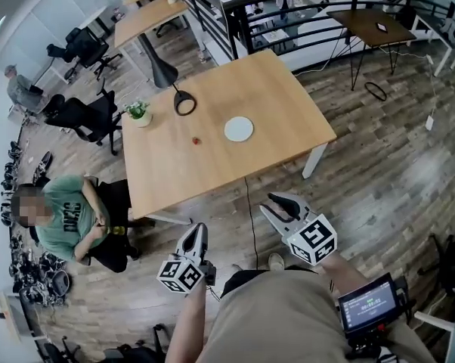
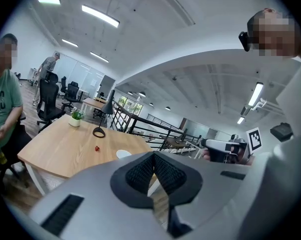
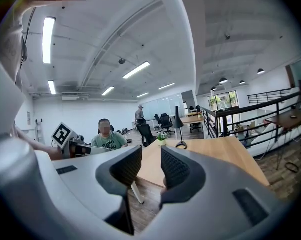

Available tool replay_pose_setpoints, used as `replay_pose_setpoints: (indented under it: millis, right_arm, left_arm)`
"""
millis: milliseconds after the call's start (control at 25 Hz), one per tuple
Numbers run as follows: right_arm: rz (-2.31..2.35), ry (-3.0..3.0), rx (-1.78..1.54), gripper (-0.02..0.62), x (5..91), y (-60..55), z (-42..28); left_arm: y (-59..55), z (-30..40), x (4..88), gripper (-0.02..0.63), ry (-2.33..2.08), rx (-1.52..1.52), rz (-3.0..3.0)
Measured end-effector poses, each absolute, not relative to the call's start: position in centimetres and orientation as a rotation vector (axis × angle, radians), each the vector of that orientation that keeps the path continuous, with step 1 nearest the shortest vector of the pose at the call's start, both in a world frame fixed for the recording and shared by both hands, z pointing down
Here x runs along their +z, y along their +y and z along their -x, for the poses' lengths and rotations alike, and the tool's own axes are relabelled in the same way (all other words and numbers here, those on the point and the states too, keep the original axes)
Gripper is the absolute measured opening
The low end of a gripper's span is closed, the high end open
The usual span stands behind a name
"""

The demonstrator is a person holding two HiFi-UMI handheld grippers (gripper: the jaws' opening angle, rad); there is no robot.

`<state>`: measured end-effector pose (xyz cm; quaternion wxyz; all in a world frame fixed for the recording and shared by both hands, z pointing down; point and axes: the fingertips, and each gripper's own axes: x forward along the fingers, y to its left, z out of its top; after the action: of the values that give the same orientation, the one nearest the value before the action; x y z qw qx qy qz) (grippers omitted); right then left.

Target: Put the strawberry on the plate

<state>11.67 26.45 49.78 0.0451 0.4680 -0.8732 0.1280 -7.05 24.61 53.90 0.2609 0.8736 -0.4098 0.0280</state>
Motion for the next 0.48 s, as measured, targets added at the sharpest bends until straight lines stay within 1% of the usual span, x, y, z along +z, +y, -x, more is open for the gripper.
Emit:
replay_pose_setpoints:
  millis: [80, 280, 480]
  right_arm:
    - [-1.419, -2.67, 0.397, 0.104, 49.8, 26.8, -13.1]
    - [-1.426, -2.636, 0.376, 0.104, 49.3, 26.8, -13.6]
    - [-1.401, -2.652, 0.359, 0.104, 50.2, 25.2, -11.8]
  left_arm:
    - [25.0, 5.7, 53.7, 0.003, -1.122, 0.075, -2.357]
    - [25.2, 5.5, 53.6, 0.003, -1.116, 0.055, -2.334]
    - [24.4, 7.9, 54.1, 0.003, -1.178, 0.051, -2.316]
